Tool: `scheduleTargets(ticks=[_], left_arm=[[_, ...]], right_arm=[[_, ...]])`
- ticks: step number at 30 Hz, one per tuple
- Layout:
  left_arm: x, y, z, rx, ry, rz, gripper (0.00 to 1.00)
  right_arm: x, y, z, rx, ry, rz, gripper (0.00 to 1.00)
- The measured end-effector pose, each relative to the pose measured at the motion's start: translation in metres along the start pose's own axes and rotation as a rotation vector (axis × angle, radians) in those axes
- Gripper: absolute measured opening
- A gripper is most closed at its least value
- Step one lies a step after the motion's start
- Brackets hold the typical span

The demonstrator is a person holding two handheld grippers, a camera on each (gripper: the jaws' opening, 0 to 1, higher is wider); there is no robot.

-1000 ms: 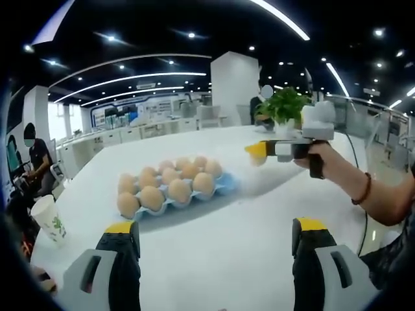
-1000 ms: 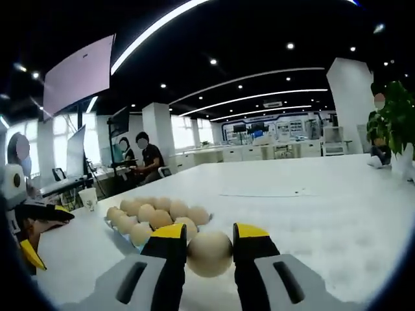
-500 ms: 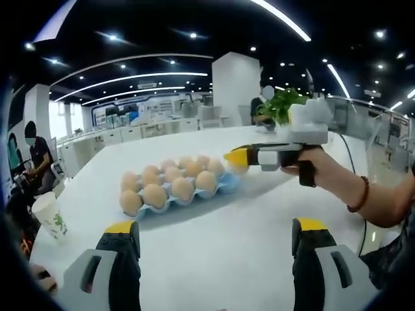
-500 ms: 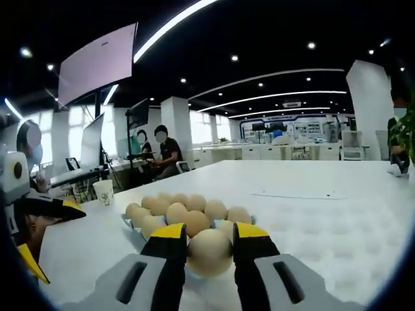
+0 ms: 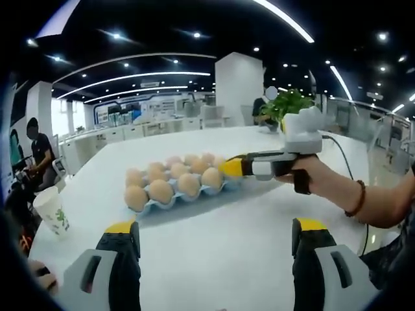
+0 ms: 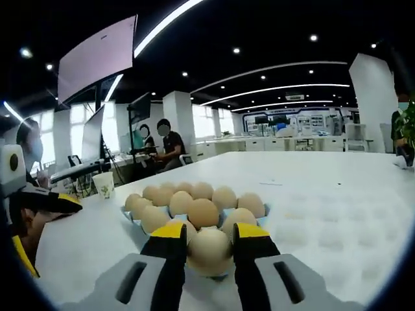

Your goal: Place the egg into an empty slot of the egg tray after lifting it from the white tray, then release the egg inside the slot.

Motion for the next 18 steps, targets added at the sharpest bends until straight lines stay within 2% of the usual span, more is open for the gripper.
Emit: scheduleTargets(ticks=[4, 9, 11, 12, 13, 18], left_arm=[[0.0014, -0.0023, 0.0036, 0.013, -0.006, 0.001, 0.99], [0.0041, 0.0002, 0.0044, -0.002, -0.007, -0.007, 0.99], [0.0049, -0.0014, 0.0051, 0.008, -0.007, -0.001, 0.99], [0.0052, -0.002, 0.0055, 0.012, -0.007, 0.0, 0.99], [0.0054, -0.0028, 0.0064, 0.016, -0.008, 0.0, 0.99], [0.0039, -0.0016, 0.0088, 0.01, -0.013, -0.004, 0.99]], right_arm=[[-0.0035, -0.0032, 0.0015, 0.004, -0.013, 0.0, 0.29], [-0.0048, -0.0034, 0.0022, 0.013, -0.022, -0.019, 0.28], [-0.0065, -0.0025, 0.0019, 0.009, -0.029, -0.06, 0.25], [-0.0052, -0.0001, 0.0016, -0.008, -0.025, -0.047, 0.24], [-0.0065, -0.0023, 0.0011, 0.01, -0.024, -0.042, 0.25], [-0.0056, -0.0015, 0.0012, 0.009, -0.021, -0.037, 0.25]])
Point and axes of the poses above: the point that each gripper's makers call its tool centre point, and the gripper's own axes: z roughly forward along the fingers, x roughly to its left, y roughly out of its top, the point moved 1 cm from there along -z, roughly backward along the fingers, and after that the axes turned 15 degrees about z, right-handed, at the moved point
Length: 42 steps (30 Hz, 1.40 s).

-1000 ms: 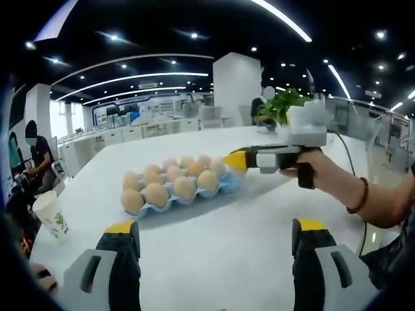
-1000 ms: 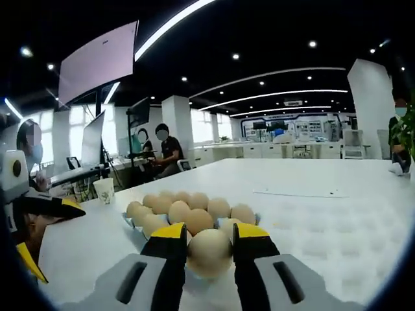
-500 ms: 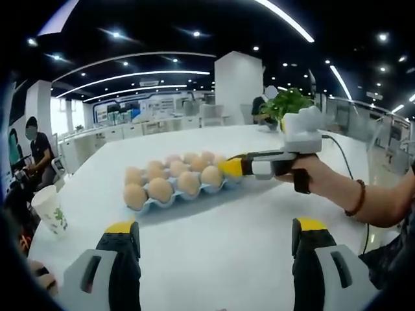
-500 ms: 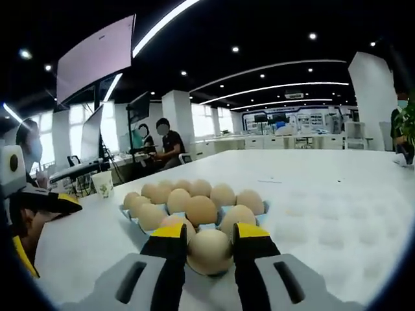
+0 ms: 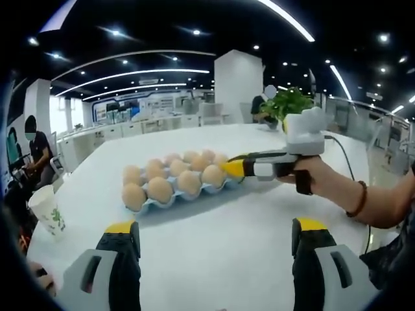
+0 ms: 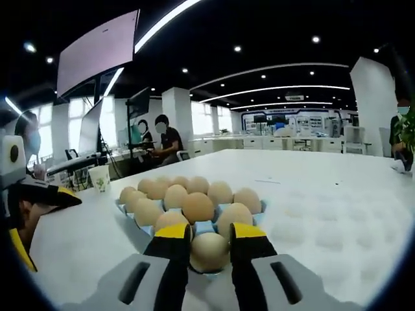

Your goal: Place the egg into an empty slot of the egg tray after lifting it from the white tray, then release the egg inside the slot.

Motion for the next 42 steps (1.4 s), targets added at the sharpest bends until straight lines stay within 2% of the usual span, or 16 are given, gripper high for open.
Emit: scheduleTargets(ticks=[8, 13, 21, 25, 31, 42], left_arm=[[0.002, 0.001, -0.005, -0.004, 0.008, 0.003, 0.99], [0.005, -0.001, -0.009, -0.001, 0.018, 0.001, 1.0], [0.01, 0.001, -0.01, -0.014, 0.032, -0.01, 1.0], [0.011, 0.004, -0.01, -0.023, 0.04, -0.008, 1.0], [0.008, 0.006, -0.009, -0.023, 0.04, -0.007, 1.0], [0.005, 0.014, -0.007, -0.034, 0.033, 0.013, 1.0]], right_arm=[[0.001, 0.0, 0.0, 0.001, 0.0, 0.001, 0.26], [0.0, 0.003, -0.004, -0.004, 0.011, 0.047, 0.28], [0.0, -0.001, -0.018, 0.017, 0.023, 0.04, 0.49], [-0.004, 0.0, -0.027, 0.024, 0.015, 0.021, 0.64], [-0.016, 0.005, -0.043, 0.037, -0.014, -0.013, 0.79], [-0.043, 0.016, -0.088, 0.039, -0.077, -0.071, 0.92]])
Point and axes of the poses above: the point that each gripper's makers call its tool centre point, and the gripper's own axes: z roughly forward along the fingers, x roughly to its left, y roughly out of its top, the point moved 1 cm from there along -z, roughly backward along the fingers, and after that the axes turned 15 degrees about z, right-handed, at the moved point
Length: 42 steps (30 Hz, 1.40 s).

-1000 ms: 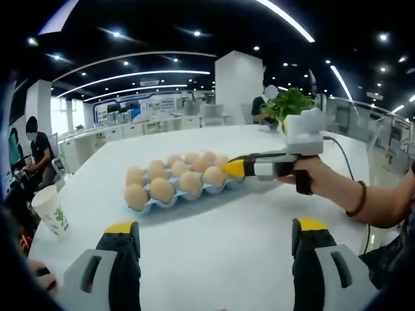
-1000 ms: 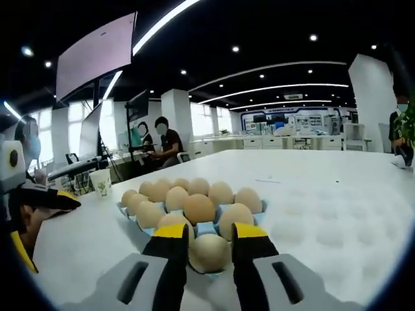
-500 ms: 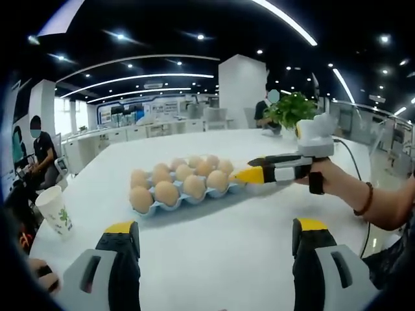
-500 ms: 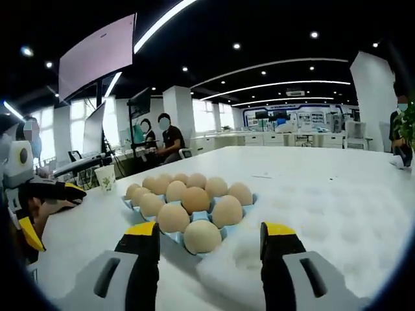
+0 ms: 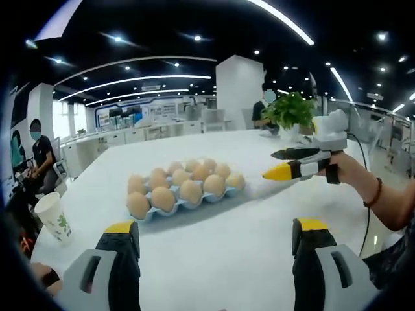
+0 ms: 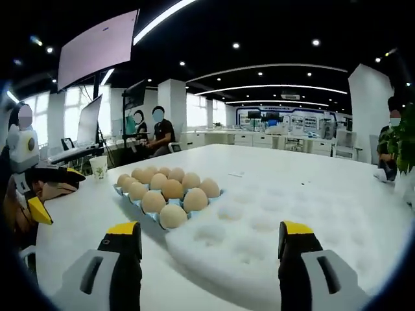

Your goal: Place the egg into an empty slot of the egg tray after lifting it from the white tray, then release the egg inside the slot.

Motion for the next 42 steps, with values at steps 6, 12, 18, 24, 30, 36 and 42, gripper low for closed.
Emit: scheduleTargets(ticks=[6, 12, 18, 24, 30, 36, 42], left_arm=[[-0.002, 0.004, 0.002, -0.005, -0.002, 0.004, 1.0], [-0.004, 0.001, 0.005, 0.008, 0.002, 0.008, 1.0], [-0.005, 0.001, 0.006, 0.004, 0.009, 0.006, 1.0], [-0.005, 0.0, 0.007, 0.015, 0.007, 0.022, 1.0], [-0.005, 0.0, 0.005, 0.01, 0.004, 0.028, 1.0], [-0.01, -0.001, 0.002, 0.003, -0.012, 0.022, 1.0], [-0.007, -0.006, -0.004, 0.01, -0.005, 0.023, 1.0]], right_arm=[[-0.013, 0.002, -0.022, 0.006, -0.021, -0.031, 0.95], [-0.027, 0.0, -0.043, 0.019, -0.043, -0.054, 0.96], [-0.033, -0.009, -0.062, 0.062, -0.046, -0.075, 0.98], [-0.036, -0.01, -0.083, 0.042, -0.049, -0.035, 0.98], [-0.041, -0.018, -0.107, 0.067, -0.075, -0.048, 0.98], [-0.041, -0.022, -0.128, 0.047, -0.064, -0.003, 0.98], [-0.047, -0.033, -0.142, 0.059, -0.087, -0.004, 0.98]])
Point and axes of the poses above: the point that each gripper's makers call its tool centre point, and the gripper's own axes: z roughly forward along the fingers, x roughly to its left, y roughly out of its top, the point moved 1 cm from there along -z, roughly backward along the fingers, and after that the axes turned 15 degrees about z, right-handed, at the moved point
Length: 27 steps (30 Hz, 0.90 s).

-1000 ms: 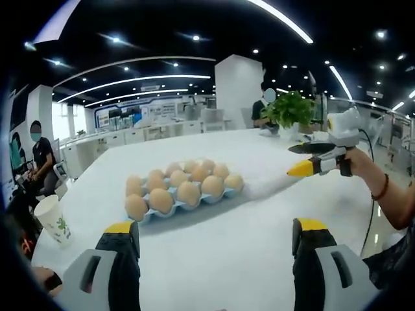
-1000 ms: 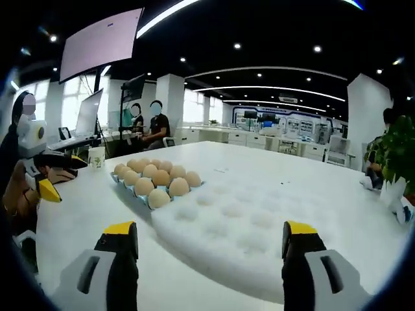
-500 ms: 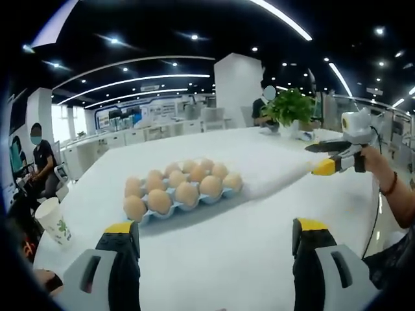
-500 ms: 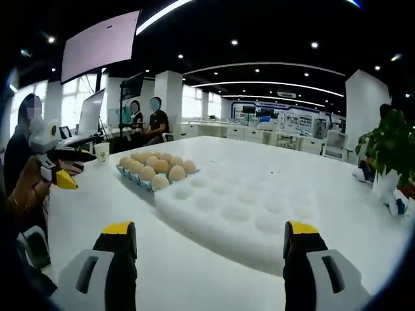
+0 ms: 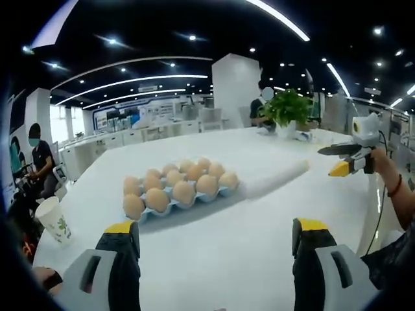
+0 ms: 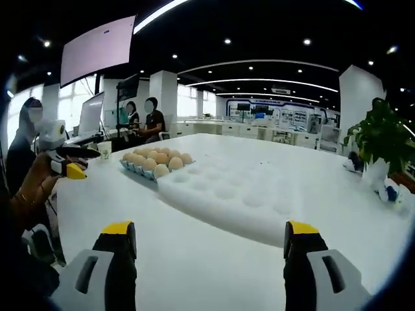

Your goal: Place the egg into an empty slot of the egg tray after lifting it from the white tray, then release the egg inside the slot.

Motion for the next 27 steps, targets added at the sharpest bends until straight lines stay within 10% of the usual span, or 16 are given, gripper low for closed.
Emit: scheduleTargets(ticks=[27], left_arm=[[-0.003, 0.001, -0.016, -0.027, 0.013, 0.022, 1.0]], right_arm=[[0.001, -0.009, -0.025, -0.005, 0.026, 0.035, 0.98]])
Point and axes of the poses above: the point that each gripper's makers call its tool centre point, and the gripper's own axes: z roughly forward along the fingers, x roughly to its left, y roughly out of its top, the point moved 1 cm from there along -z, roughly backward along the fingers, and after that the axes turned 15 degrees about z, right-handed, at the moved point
